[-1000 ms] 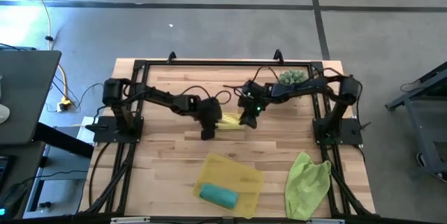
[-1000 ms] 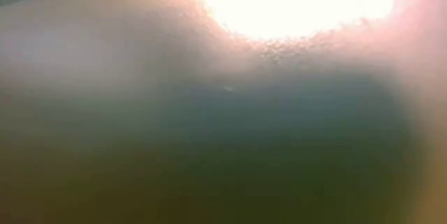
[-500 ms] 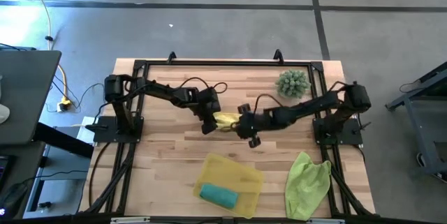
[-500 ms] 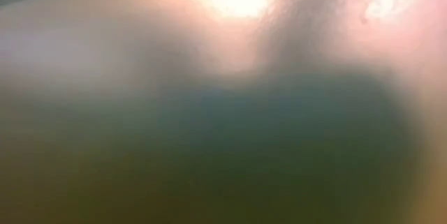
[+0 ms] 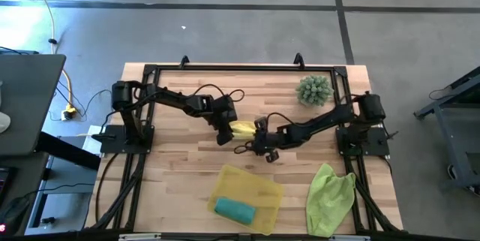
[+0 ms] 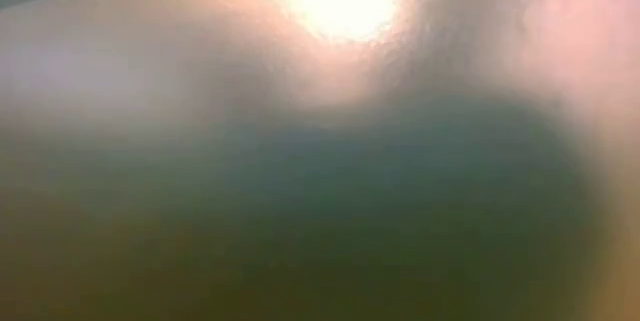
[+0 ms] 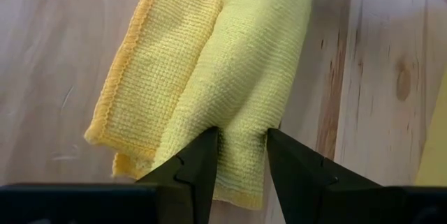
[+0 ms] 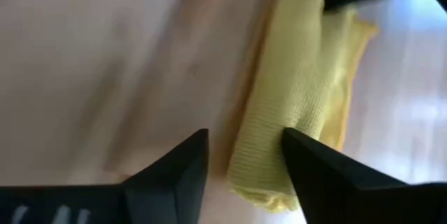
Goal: Roll microfiber towels into tight, uniform cylinder then place into a basket
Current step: Roll the yellow towel
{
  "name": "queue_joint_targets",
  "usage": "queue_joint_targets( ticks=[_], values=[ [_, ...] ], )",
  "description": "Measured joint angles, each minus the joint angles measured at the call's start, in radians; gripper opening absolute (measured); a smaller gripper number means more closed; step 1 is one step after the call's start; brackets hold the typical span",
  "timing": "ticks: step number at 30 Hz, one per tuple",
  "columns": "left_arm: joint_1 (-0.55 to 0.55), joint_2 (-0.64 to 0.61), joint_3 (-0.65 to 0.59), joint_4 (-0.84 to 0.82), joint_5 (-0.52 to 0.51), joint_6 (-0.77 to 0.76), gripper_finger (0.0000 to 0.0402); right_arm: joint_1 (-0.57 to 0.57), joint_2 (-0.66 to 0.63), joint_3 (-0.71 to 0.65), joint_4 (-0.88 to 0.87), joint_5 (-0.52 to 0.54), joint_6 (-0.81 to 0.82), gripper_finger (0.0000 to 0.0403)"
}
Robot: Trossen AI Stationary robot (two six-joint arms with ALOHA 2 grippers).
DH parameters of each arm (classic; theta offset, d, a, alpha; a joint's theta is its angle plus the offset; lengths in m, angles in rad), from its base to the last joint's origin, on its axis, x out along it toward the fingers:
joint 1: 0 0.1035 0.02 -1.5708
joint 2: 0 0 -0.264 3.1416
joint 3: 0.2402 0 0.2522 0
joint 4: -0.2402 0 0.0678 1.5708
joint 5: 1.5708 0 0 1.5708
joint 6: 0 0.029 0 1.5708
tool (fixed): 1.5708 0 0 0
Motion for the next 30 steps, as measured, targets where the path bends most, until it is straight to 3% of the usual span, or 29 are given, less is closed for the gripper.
queue_joint_targets(
  ticks=[4, 9, 13, 22, 26, 30],
  values=[
    [0.0, 0.0, 0.0, 0.0, 0.0, 0.0, 0.0119, -0.021, 0.032, 0.0, 0.017, 0.078, 0.009, 0.0198],
    [0.003, 0.003, 0.0, 0.0, 0.102, -0.003, 0.012, -0.079, 0.047, 0.006, 0.011, -0.013, 0.103, 0.0191],
    [-0.003, 0.003, -0.001, 0.0, 0.146, -0.01, 0.012, -0.131, 0.048, 0.006, 0.0, -0.119, 0.208, 0.0151],
    [0.0, -0.039, -0.004, -0.021, 0.145, 0.036, 0.012, -0.178, 0.05, 0.006, -0.005, -0.224, 0.343, 0.0014],
    [0.0, -0.107, -0.006, -0.057, 0.113, 0.104, 0.012, -0.211, 0.05, 0.007, -0.008, -0.338, 0.453, 0.0012],
    [-0.028, -0.168, -0.004, -0.084, -0.023, 0.198, 0.012, -0.274, 0.051, 0.007, -0.006, -0.511, 0.577, 0.0005]
  ],
)
